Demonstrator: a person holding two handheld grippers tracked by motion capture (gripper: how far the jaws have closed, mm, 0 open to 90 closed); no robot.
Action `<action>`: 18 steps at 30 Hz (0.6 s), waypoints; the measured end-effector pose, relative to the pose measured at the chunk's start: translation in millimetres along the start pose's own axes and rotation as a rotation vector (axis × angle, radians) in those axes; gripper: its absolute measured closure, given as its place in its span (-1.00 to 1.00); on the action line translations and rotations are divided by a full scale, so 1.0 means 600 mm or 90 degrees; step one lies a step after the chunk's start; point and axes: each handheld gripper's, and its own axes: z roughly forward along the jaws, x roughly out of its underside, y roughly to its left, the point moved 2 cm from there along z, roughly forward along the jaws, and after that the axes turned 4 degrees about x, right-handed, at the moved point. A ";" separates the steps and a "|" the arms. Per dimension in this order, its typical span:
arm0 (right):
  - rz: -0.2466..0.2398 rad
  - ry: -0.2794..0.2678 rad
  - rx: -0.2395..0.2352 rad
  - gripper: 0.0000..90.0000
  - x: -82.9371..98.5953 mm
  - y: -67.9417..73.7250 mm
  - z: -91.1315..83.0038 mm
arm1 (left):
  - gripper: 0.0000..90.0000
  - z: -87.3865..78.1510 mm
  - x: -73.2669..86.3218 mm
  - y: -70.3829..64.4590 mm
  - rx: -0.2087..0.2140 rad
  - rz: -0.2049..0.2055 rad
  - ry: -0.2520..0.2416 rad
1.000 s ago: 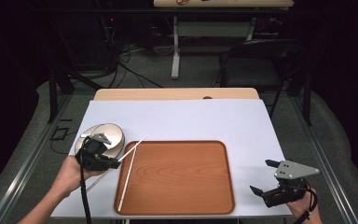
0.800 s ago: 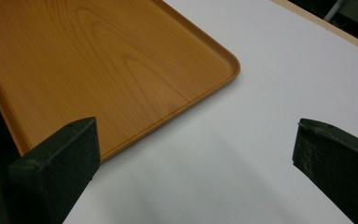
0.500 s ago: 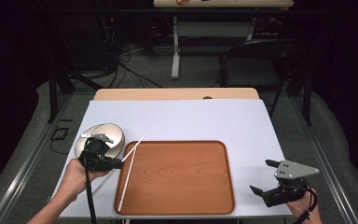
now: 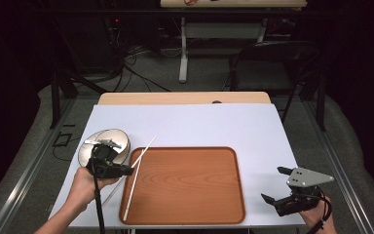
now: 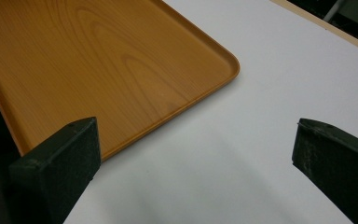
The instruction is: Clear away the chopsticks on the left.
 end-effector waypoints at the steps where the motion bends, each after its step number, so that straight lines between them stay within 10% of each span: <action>1: 0.000 0.000 0.000 -0.99 0.000 0.000 0.000 | 0.88 0.002 0.000 -0.001 0.003 -0.007 -0.007; 18: 0.000 0.002 0.001 -0.98 0.000 0.000 0.001 | 0.88 0.019 -0.002 0.000 0.006 -0.050 -0.048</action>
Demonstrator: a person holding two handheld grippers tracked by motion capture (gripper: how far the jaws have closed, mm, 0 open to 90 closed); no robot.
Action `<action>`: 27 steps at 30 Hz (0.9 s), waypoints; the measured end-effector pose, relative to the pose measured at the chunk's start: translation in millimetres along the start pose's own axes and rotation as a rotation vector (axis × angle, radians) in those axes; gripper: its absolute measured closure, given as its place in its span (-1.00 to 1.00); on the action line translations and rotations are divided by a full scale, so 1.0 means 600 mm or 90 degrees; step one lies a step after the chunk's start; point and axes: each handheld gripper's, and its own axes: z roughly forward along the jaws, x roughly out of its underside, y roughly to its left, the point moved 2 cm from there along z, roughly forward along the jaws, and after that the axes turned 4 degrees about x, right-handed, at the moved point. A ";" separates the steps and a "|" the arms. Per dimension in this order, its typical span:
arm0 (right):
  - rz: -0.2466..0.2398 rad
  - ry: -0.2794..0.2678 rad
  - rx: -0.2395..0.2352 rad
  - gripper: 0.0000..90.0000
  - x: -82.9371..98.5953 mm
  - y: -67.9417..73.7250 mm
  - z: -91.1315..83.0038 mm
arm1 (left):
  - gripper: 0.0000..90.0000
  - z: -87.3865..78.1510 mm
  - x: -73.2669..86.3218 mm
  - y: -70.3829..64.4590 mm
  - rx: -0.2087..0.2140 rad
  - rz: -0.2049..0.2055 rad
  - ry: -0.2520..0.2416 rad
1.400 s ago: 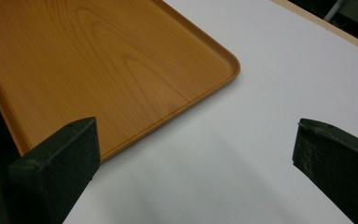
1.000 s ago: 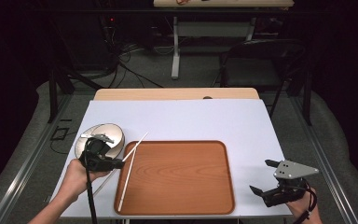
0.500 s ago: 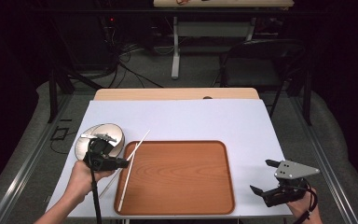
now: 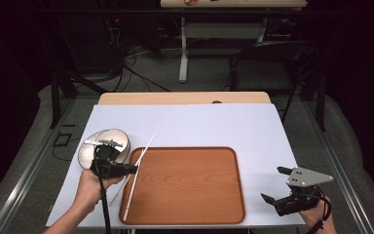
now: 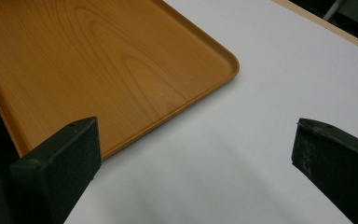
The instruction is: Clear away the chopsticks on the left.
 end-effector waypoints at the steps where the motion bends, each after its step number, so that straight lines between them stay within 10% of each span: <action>1: 0.000 0.000 0.000 -0.98 0.000 0.000 0.000 | 0.88 0.001 0.000 0.000 -0.002 -0.002 -0.002; 27: -0.001 -0.001 0.001 -0.97 0.000 -0.001 0.000 | 0.88 0.044 0.023 0.042 -0.022 -0.107 -0.055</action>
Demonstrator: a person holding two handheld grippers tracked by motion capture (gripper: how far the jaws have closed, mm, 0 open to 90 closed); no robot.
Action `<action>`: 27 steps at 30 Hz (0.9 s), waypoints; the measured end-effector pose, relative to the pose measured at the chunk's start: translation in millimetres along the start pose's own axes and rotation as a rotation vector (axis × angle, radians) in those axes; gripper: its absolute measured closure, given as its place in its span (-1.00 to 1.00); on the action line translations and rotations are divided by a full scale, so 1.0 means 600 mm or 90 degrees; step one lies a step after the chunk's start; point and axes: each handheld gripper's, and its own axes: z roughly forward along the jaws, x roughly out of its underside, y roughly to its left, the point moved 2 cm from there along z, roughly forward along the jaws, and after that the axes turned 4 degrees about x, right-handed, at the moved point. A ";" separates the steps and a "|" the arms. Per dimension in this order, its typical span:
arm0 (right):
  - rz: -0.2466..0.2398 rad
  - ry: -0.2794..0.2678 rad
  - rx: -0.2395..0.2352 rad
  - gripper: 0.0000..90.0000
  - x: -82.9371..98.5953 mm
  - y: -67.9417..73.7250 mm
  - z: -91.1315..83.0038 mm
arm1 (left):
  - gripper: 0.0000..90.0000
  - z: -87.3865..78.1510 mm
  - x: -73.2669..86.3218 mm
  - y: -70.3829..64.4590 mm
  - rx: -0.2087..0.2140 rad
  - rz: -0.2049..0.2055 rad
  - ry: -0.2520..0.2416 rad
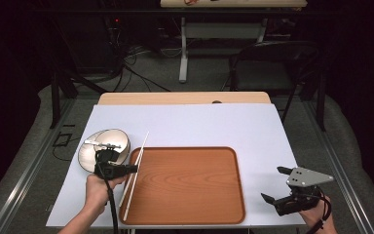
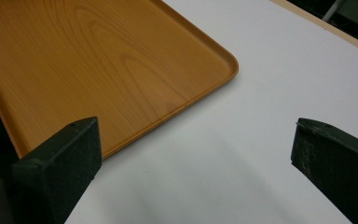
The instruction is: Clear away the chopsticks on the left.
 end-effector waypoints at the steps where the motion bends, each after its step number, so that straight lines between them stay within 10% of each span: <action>1: 0.000 0.000 0.000 -0.97 0.000 0.000 0.000 | 0.88 0.002 0.002 0.001 -0.002 -0.003 -0.002; 27: -0.001 -0.001 -0.004 -0.97 0.000 0.000 0.001 | 0.86 0.031 0.035 0.002 -0.072 -0.010 -0.015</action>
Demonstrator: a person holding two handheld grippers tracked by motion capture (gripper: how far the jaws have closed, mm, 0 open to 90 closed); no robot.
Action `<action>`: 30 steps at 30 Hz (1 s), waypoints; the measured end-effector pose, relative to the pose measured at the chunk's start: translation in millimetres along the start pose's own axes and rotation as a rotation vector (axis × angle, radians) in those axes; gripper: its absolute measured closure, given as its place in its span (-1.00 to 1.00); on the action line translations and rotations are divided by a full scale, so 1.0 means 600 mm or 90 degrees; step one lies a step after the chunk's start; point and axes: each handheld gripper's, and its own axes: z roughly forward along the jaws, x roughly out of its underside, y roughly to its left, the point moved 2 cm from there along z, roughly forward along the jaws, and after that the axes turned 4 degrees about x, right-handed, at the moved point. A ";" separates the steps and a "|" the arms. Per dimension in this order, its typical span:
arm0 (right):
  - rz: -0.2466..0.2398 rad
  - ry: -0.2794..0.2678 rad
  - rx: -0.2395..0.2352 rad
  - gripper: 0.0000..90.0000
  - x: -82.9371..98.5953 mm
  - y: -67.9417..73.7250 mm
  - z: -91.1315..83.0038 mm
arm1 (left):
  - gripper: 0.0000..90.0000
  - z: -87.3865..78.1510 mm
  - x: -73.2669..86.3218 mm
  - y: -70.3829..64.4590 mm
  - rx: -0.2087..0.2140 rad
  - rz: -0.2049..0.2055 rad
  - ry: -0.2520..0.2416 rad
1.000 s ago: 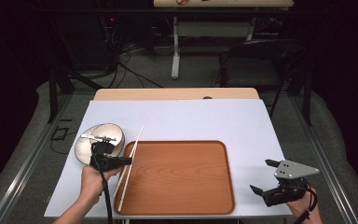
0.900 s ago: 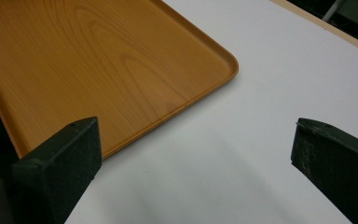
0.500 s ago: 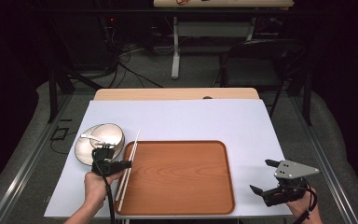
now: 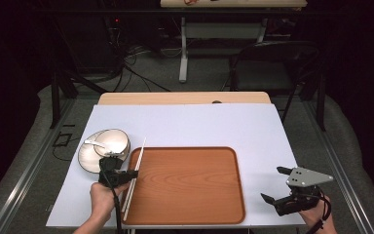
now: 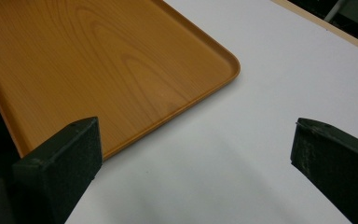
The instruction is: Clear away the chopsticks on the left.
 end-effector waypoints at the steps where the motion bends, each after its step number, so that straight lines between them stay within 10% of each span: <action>1: 0.000 0.001 -0.001 -0.97 0.000 0.000 0.000 | 0.86 0.001 0.002 0.000 -0.006 0.002 0.004; 30: -0.007 -0.003 0.000 -0.97 -0.004 0.003 -0.002 | 0.61 0.000 0.029 0.002 -0.031 0.024 0.039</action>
